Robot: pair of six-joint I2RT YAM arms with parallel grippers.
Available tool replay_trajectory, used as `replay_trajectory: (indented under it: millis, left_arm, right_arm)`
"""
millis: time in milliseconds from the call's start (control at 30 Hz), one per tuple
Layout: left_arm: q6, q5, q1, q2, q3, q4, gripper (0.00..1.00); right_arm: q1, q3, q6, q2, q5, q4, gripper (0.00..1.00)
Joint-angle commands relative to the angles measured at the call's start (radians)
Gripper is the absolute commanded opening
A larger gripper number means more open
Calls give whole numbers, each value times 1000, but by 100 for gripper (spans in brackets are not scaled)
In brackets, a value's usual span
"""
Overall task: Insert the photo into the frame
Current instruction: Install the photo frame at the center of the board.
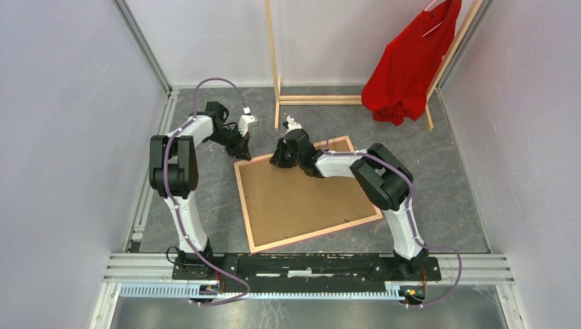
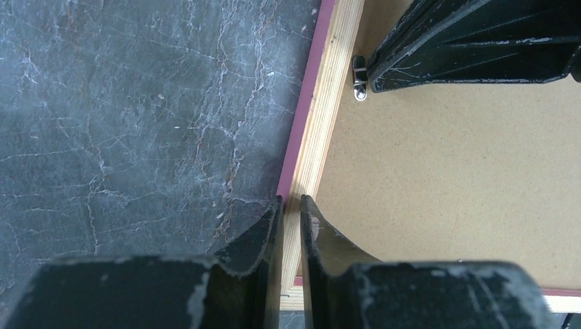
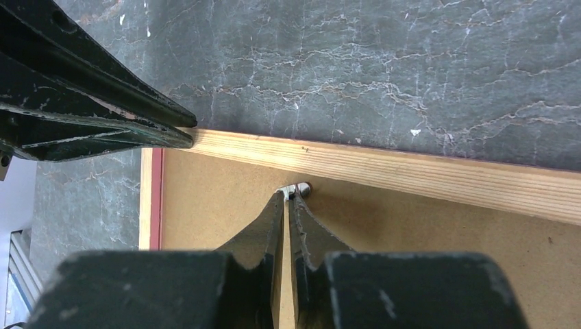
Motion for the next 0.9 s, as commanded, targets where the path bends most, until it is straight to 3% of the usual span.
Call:
replay_trajectory:
  millis: [0, 633, 867]
  left_arm:
    - [60, -34, 0, 13, -14, -14, 20]
    - [99, -55, -1, 11, -57, -22, 18]
    - [97, -67, 4, -15, -55, -33, 19]
  right_arm:
    - [-4, 40, -11, 35, 23, 5, 11]
    - [-6, 50, 27, 60, 9, 69, 11]
    - [-37, -93, 52, -45, -33, 177, 16]
